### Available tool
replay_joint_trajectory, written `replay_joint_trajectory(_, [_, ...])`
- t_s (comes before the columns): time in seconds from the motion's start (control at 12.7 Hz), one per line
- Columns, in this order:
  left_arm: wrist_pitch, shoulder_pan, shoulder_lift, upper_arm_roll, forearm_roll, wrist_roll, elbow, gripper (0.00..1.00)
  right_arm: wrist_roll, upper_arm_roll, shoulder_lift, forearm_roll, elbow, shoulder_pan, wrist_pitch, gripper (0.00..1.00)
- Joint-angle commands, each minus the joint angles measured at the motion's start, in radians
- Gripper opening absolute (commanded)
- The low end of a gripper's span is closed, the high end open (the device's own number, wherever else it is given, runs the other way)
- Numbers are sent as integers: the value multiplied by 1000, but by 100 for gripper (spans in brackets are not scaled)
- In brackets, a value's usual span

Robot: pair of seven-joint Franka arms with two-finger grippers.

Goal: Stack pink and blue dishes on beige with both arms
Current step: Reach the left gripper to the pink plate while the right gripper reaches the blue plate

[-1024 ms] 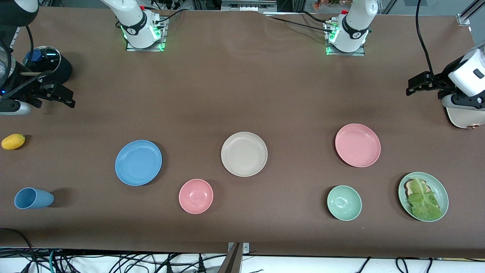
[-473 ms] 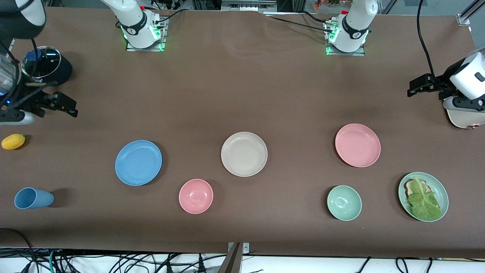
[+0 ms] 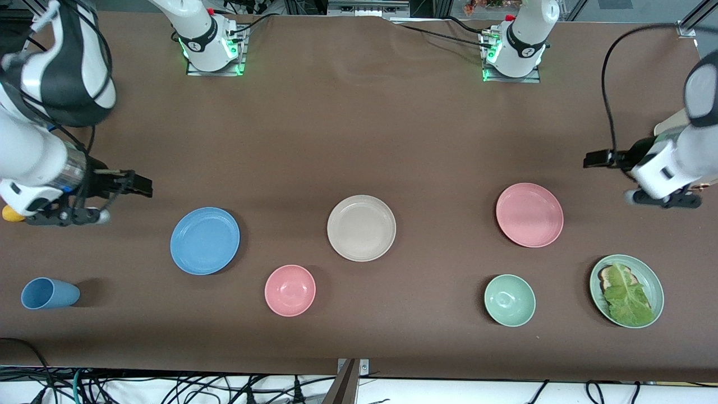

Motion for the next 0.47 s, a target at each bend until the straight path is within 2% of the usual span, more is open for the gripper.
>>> replay_joint_trajectory(0.0, [-17, -1, 172, 0, 19, 8, 80, 100, 0, -1, 61, -11, 48, 3, -23, 100])
replay_joint_trajectory(0.16, [90, 34, 217, 0, 25, 21, 68, 100, -5, -4, 69, -13, 47, -8, -18, 100])
replay_joint_trajectory(0.39, [265, 64, 256, -3, 26, 59, -30, 100, -24, -6, 96, -2, 47, -44, -9, 100])
